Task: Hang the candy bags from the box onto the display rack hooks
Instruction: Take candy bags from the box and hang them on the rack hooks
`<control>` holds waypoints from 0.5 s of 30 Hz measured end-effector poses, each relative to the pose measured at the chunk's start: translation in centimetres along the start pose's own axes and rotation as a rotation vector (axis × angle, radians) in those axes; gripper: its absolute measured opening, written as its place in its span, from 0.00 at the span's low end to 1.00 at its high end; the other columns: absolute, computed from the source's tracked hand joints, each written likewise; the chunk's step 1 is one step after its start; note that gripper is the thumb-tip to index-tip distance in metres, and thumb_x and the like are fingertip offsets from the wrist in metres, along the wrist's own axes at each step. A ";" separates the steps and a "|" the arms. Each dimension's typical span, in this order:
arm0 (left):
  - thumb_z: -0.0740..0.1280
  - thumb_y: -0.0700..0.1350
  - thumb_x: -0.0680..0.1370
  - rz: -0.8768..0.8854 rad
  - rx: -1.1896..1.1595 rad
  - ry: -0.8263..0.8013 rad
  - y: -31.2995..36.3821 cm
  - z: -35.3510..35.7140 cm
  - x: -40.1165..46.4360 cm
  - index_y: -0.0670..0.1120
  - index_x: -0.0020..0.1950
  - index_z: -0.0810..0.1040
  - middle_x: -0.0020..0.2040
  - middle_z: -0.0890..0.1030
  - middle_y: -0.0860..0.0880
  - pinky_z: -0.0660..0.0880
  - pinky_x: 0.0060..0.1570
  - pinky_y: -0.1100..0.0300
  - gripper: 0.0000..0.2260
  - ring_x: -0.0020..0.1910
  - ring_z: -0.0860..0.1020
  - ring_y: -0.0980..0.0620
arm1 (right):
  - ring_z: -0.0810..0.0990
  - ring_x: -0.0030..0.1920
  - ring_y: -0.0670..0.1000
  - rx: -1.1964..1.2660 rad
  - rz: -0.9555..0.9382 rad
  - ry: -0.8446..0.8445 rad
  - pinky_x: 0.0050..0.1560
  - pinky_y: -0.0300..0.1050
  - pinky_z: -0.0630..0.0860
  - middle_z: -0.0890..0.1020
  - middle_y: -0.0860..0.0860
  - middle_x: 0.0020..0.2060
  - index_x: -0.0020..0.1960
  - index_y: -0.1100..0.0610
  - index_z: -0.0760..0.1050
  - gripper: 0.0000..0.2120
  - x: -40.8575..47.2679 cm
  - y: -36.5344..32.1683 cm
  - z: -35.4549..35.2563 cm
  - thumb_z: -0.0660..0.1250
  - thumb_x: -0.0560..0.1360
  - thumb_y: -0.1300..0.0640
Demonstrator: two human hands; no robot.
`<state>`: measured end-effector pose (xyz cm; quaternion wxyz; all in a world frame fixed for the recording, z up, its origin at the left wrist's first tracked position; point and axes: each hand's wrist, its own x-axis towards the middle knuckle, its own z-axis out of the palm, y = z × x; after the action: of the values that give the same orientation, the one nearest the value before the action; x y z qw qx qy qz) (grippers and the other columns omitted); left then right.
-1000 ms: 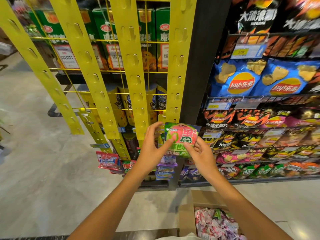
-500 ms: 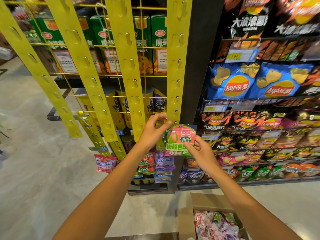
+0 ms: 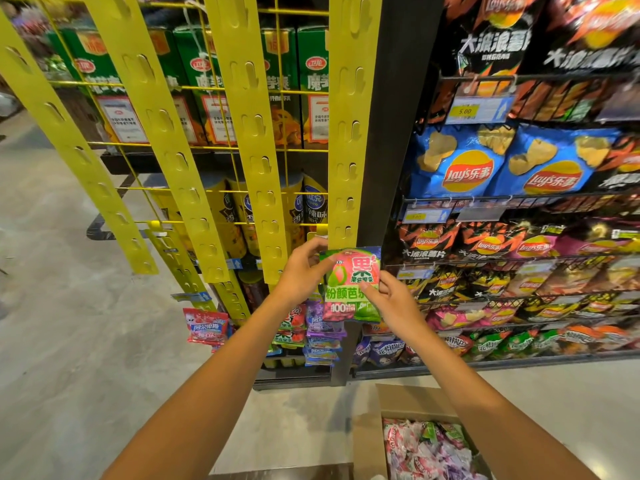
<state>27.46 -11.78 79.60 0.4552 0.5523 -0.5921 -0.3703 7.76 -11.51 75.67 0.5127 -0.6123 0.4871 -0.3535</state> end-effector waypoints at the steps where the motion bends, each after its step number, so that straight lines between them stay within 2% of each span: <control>1: 0.67 0.34 0.80 0.011 0.015 0.000 -0.2 -0.1 0.0 0.48 0.52 0.75 0.53 0.76 0.60 0.71 0.47 0.76 0.09 0.48 0.75 0.76 | 0.84 0.55 0.45 -0.001 0.007 -0.006 0.56 0.43 0.81 0.85 0.48 0.55 0.65 0.54 0.75 0.13 0.0 0.2 0.1 0.65 0.82 0.56; 5: 0.68 0.34 0.79 0.059 0.113 -0.026 -1.1 -0.3 -0.2 0.55 0.54 0.75 0.54 0.79 0.59 0.71 0.52 0.74 0.15 0.54 0.76 0.68 | 0.84 0.55 0.45 -0.025 0.042 -0.021 0.54 0.41 0.80 0.85 0.48 0.55 0.66 0.54 0.75 0.13 -0.1 1.2 0.7 0.65 0.82 0.54; 8: 0.67 0.32 0.79 0.074 0.099 -0.029 -1.6 -0.3 -0.1 0.51 0.57 0.77 0.56 0.80 0.53 0.75 0.51 0.70 0.15 0.56 0.78 0.59 | 0.84 0.55 0.43 -0.028 0.068 0.009 0.54 0.40 0.81 0.84 0.47 0.55 0.66 0.54 0.74 0.14 -0.4 1.6 1.4 0.66 0.82 0.54; 11: 0.67 0.33 0.79 0.071 0.090 -0.060 -1.7 -0.4 -0.9 0.50 0.60 0.76 0.57 0.79 0.58 0.74 0.53 0.73 0.15 0.56 0.77 0.66 | 0.83 0.56 0.44 -0.050 0.098 0.083 0.53 0.37 0.80 0.84 0.47 0.54 0.64 0.55 0.75 0.13 -0.9 1.9 1.9 0.68 0.80 0.54; 13: 0.67 0.35 0.80 0.074 0.130 -0.057 -2.4 -0.6 -1.9 0.49 0.68 0.74 0.64 0.77 0.56 0.73 0.63 0.67 0.18 0.63 0.75 0.62 | 0.83 0.56 0.47 -0.092 0.124 0.120 0.57 0.44 0.80 0.83 0.49 0.54 0.63 0.57 0.75 0.15 -1.5 2.5 1.9 0.70 0.79 0.53; 15: 0.68 0.37 0.80 0.114 0.184 -0.034 -3.2 -1.0 -3.6 0.50 0.75 0.67 0.72 0.71 0.53 0.68 0.70 0.62 0.26 0.72 0.69 0.56 | 0.82 0.57 0.49 -0.166 0.163 0.110 0.61 0.51 0.79 0.82 0.50 0.58 0.65 0.56 0.73 0.20 -2.5 3.3 1.7 0.73 0.77 0.51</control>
<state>29.29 -8.49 76.43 0.4128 0.5509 -0.6617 -0.2971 7.89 -8.62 72.27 0.4601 -0.5907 0.5899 -0.3023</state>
